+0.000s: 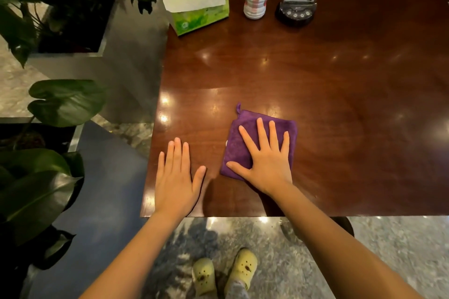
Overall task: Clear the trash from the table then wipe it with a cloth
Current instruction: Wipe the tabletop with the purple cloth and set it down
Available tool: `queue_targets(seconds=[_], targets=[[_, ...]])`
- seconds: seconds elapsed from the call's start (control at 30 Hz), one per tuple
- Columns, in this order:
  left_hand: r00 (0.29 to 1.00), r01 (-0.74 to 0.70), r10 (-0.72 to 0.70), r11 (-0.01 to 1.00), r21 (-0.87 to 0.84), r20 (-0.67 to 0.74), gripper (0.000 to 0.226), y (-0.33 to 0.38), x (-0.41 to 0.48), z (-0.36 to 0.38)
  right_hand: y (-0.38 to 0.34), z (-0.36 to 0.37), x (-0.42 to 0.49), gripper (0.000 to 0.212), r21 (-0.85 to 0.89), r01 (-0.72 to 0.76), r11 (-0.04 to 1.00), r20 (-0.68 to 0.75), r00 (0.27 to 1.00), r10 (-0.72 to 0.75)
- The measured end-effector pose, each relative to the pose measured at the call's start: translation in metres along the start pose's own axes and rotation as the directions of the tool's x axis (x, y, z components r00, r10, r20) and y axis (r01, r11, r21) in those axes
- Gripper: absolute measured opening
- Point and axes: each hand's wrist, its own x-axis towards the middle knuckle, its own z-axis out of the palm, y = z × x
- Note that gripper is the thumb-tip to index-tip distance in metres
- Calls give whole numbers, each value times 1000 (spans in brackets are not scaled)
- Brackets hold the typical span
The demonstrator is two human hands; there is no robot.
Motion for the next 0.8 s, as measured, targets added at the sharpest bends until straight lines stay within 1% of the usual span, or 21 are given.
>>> queue_targets(seconds=[0.33,0.8], targets=[[1000,-5,5,1000,0,8,78,-2,0,0,-17,2,26,76,-21,90,996,-13,996,-91],[999,-14,14,1000,3,40,79,-2,1,-2,-36,10,59,73,-47,173,984,16,985,-172]])
